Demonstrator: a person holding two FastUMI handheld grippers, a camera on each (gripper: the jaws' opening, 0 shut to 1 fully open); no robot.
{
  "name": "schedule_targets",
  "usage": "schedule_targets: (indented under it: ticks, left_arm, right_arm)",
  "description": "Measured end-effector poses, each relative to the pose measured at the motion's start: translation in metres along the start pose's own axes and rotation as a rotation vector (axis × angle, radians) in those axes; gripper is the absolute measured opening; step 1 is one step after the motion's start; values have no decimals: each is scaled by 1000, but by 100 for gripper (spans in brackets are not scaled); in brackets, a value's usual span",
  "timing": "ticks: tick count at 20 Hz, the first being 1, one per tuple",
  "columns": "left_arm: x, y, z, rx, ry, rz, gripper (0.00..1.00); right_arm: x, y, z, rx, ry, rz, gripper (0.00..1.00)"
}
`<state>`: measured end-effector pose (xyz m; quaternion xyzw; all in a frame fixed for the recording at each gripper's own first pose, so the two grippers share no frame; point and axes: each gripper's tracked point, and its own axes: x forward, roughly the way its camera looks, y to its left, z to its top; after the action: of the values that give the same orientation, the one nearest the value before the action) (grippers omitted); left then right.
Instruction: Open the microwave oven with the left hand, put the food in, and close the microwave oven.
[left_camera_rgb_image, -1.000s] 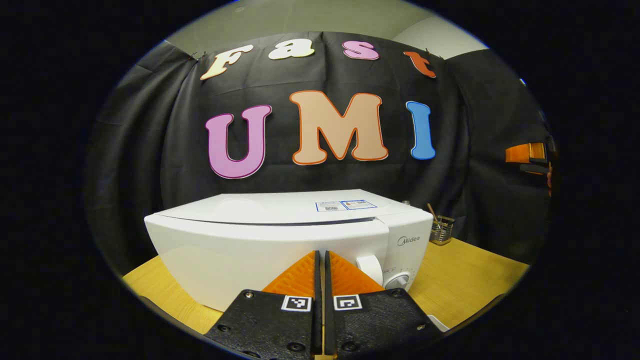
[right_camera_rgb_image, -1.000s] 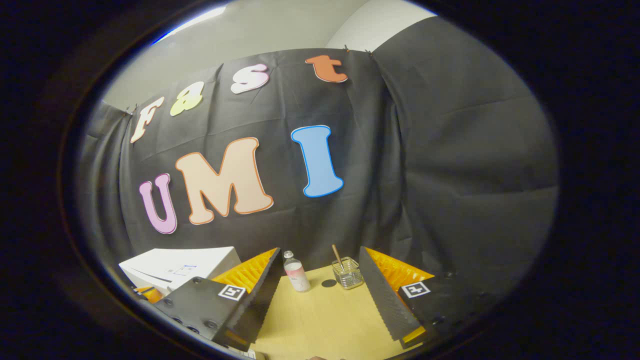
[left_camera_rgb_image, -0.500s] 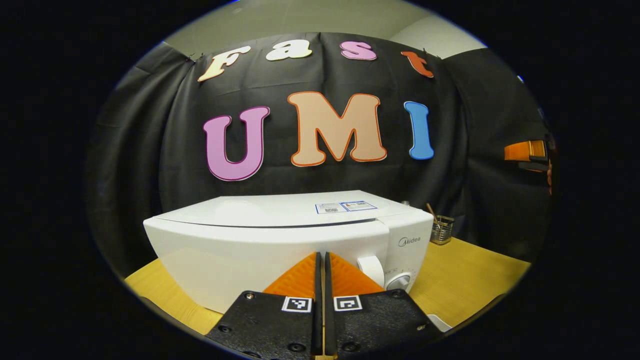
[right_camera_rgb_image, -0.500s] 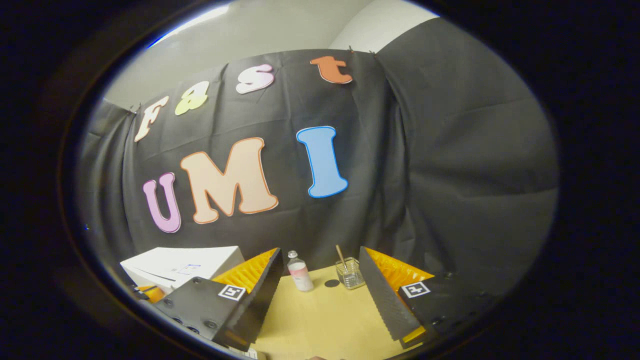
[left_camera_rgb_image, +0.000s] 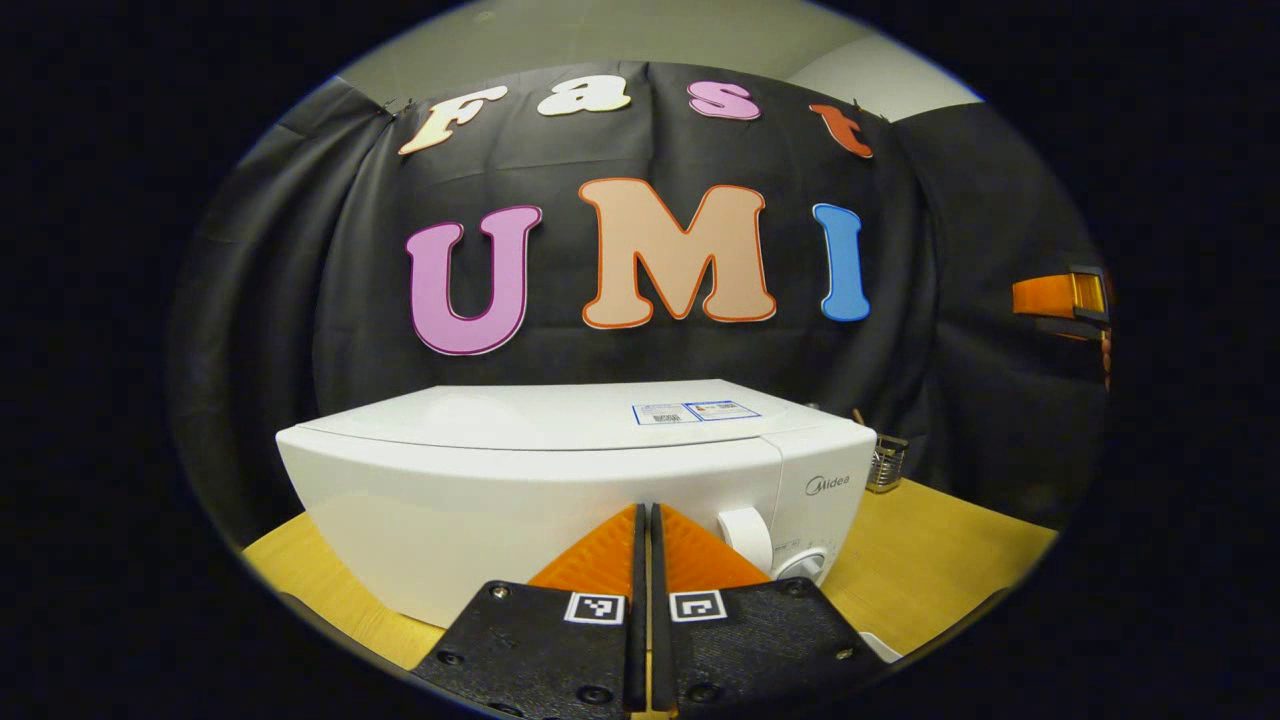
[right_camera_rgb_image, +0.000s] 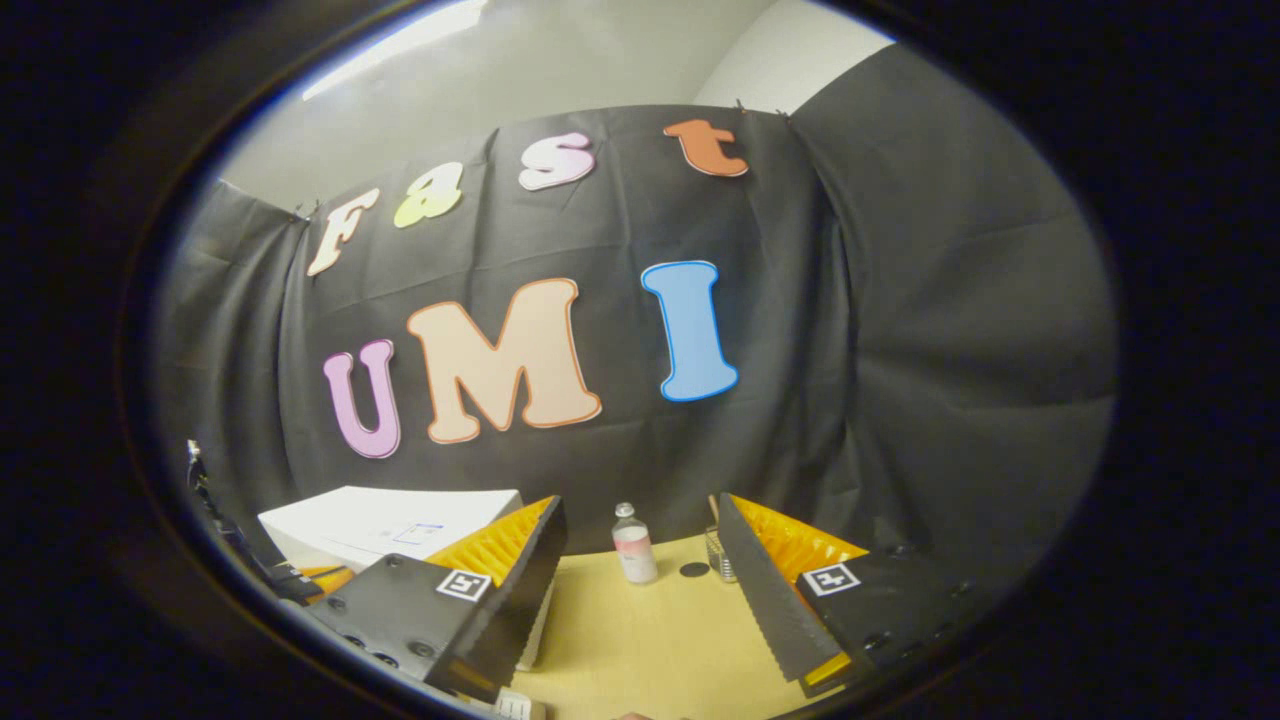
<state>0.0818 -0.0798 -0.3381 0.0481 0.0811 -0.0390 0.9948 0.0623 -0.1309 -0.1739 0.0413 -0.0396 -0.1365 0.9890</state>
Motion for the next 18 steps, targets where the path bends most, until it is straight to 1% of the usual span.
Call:
schedule_targets:
  ticks: [1, 2, 4, 5, 6, 8, 9, 10, 11, 12, 13, 14, 15, 17, 18]
  left_arm:
    - [-2, 5, -1, 15, 14, 23, 5]
    - [-4, 6, 1, 24, 15, 30, 7]
    - [-12, 2, 11, 5, 12, 22, 7]
    - [-19, 0, 16, -11, 12, 15, 10]
    - [-25, -1, 24, -20, 6, 14, 10]
    - [-38, 1, 43, -17, -18, 19, 14]
    - [-45, 3, 52, -10, -28, 24, 20]
    - [-52, 4, 60, -3, -33, 33, 22]
    - [-60, 7, 67, 0, -39, 42, 32]
    - [-69, 9, 73, -8, -45, 49, 34]
    - [-76, 10, 78, -28, -51, 54, 45]
    - [-83, 12, 84, -51, -59, 56, 52]
    - [-91, 15, 92, -68, -75, 68, 67]
    - [-106, 31, 103, -79, -99, 120, 98]
    - [-113, 37, 108, -76, -106, 139, 95]
  right_arm:
    - [-2, 4, 1, -6, -4, 9, 97]
    - [-3, 8, 2, -12, -10, 20, 97]
    - [-7, 19, 4, -18, -15, 50, 97]
    - [-10, 26, 3, -20, -12, 70, 97]
    - [-11, 32, 1, -25, -8, 90, 97]
    - [-16, 43, 2, -38, -8, 126, 96]
    - [-19, 47, 2, -42, -11, 141, 96]
    - [-22, 52, 2, -43, -10, 159, 96]
    - [-25, 58, 2, -41, -8, 181, 92]
    - [-29, 64, 1, -40, -4, 205, 92]
    - [-33, 69, 0, -41, 1, 226, 92]
    - [-35, 72, 0, -44, 4, 241, 92]
    - [-36, 73, 0, -49, 5, 248, 92]
    - [-39, 77, 1, -64, -2, 255, 91]
    - [-41, 79, 0, -72, -4, 261, 91]
